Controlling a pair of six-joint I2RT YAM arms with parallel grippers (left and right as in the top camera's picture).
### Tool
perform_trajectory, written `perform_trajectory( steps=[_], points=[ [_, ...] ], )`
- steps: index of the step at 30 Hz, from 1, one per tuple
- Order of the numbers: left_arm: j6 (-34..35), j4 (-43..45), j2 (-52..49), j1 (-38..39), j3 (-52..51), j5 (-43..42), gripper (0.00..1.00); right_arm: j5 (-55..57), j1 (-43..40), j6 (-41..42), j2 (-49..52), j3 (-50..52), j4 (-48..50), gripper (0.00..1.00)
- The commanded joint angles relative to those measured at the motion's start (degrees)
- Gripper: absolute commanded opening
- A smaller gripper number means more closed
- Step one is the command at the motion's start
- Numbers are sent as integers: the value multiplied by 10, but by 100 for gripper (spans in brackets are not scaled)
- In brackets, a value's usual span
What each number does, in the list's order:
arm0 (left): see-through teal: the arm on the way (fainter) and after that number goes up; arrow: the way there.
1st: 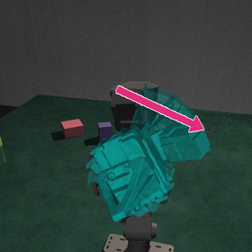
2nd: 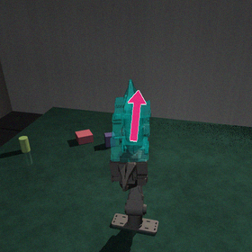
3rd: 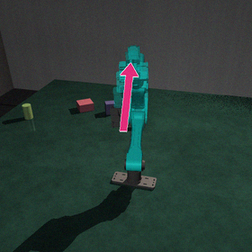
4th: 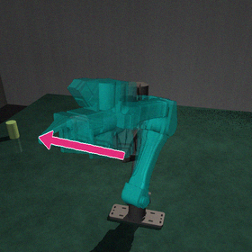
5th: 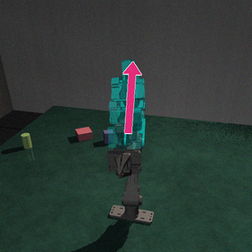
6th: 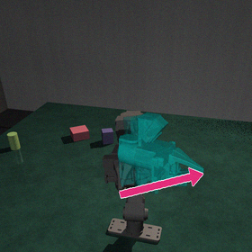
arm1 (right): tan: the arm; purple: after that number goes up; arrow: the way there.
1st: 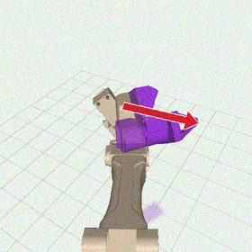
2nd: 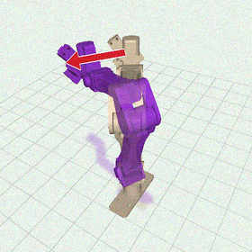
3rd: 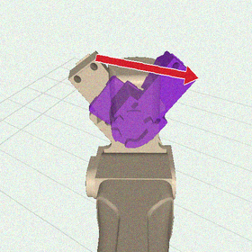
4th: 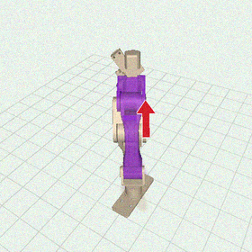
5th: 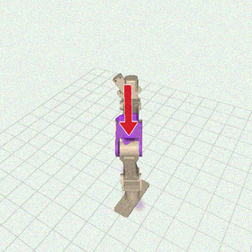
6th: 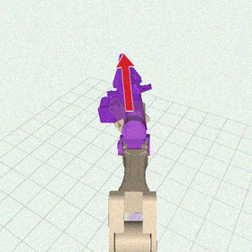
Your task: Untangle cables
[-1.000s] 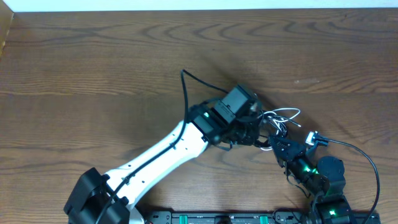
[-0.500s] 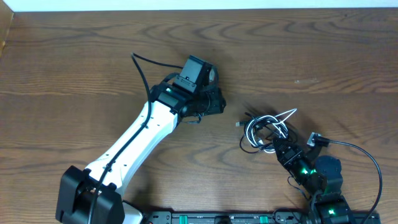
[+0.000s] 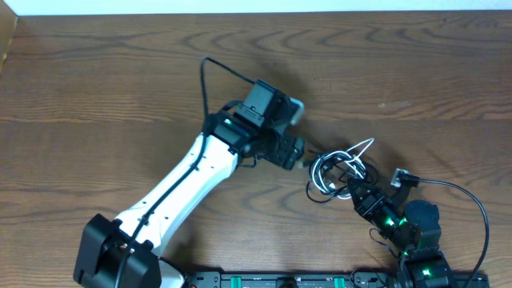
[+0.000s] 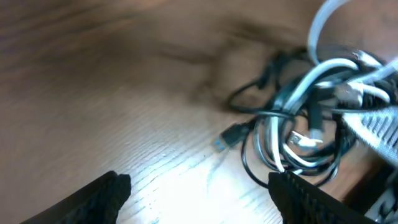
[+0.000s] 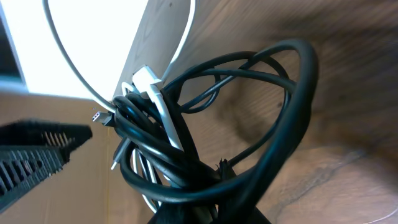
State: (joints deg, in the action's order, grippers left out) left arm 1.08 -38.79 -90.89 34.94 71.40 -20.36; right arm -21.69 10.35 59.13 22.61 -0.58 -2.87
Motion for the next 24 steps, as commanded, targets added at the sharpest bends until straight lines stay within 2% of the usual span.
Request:
perform_trajectory(
  steps=[1, 6, 21, 22, 24],
  points=[
    [-131, -5, 12, 29, 10, -6, 79, -56, -1, -35, -5, 3, 3, 1],
    [-183, -3, 12, 60, 10, -6, 79, -91, -1, -35, -5, 3, 3, 1],
    [-186, 0, 7, 101, 9, -7, 78, -279, -1, 32, -5, 3, 29, 1],
    [-186, 0, 6, 104, 9, -7, 76, -286, -1, 32, -5, 3, 35, 1],
    [-186, 0, 2, 109, 9, -6, 65, -298, -1, 32, -5, 3, 45, 1]
  ],
)
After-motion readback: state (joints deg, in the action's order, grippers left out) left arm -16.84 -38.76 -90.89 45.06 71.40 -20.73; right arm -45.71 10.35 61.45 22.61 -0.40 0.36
